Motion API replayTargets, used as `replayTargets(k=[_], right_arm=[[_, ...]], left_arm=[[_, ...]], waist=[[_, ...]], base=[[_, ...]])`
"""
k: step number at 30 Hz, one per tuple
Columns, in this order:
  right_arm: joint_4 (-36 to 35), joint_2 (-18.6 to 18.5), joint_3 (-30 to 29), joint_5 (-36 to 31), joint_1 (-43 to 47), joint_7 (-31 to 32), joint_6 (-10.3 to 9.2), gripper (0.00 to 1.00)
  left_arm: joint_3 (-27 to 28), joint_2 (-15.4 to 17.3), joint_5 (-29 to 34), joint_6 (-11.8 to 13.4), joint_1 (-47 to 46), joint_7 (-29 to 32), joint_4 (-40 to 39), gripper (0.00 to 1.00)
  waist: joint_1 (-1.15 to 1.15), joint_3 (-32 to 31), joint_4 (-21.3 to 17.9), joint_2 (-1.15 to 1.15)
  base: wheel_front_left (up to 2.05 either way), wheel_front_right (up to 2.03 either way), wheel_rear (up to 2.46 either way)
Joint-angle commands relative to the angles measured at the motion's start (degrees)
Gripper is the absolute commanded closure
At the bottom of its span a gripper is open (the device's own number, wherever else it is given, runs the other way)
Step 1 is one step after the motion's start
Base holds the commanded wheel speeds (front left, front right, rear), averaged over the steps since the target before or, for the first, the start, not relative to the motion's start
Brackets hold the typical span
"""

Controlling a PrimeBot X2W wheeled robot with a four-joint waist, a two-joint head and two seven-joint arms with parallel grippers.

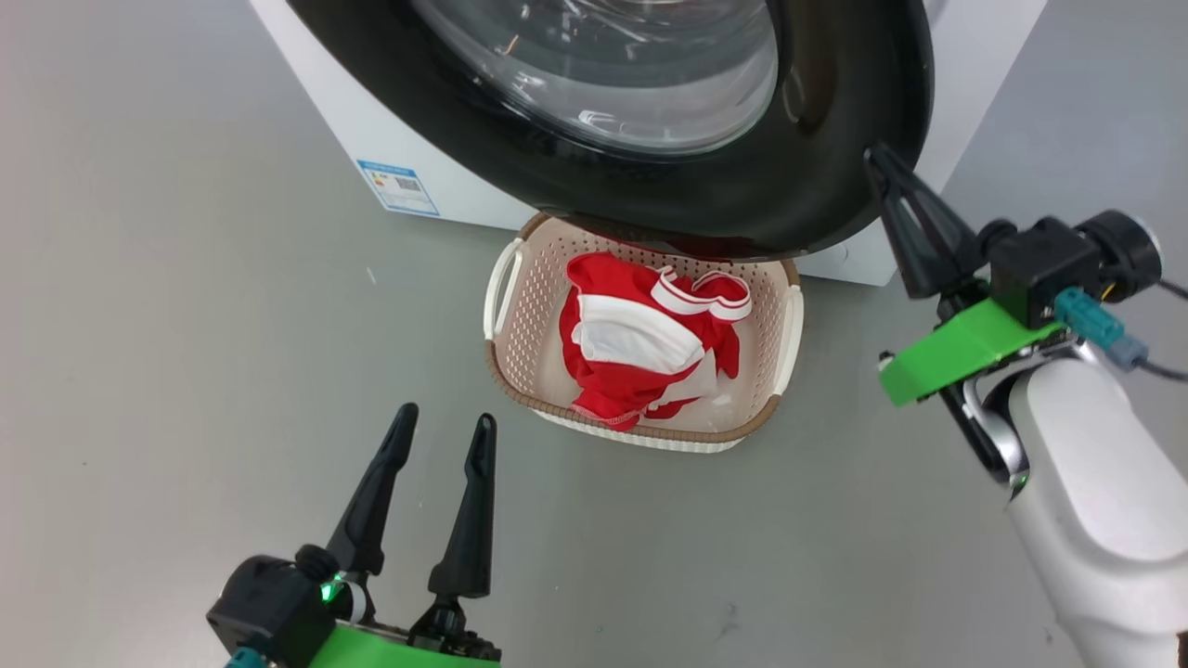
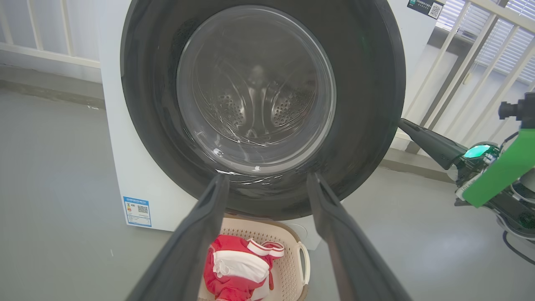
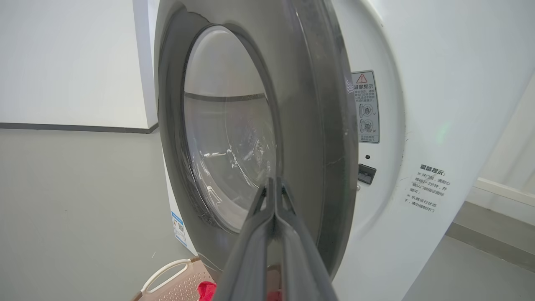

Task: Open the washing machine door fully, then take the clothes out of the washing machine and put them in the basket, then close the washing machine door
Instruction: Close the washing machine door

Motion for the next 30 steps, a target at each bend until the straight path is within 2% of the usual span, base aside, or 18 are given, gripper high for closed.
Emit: replayTargets(k=[1,13,30], right_arm=[[-0.18,-0.16,1.42,0.96,-2.29,-0.44,0.34,1.0],[7.77,-1.53,1.23,1.64,-10.0,-1.67,0.34,1.0],[13.39,-3.15,-0.14,0.57,-21.34,-1.88,0.34,1.0]], left_arm=[[1.54,0.25,0.83,-0.38,-1.67,-0.55,-1.03,0.0],[1.14,-0.62,1.53,-1.45,-3.08,-0.72,-0.2,0.0],[1.0,-1.62,1.47,-2.72,-5.34,-0.76,0.06,0.0]], waist=[[0.0,0.86,0.63,0.0],[0.0,2.81,1.0,0.0],[0.0,6.68,1.21,0.0]], base=[[0.0,0.0,0.0],[0.0,0.0,0.0],[0.0,0.0,0.0]])
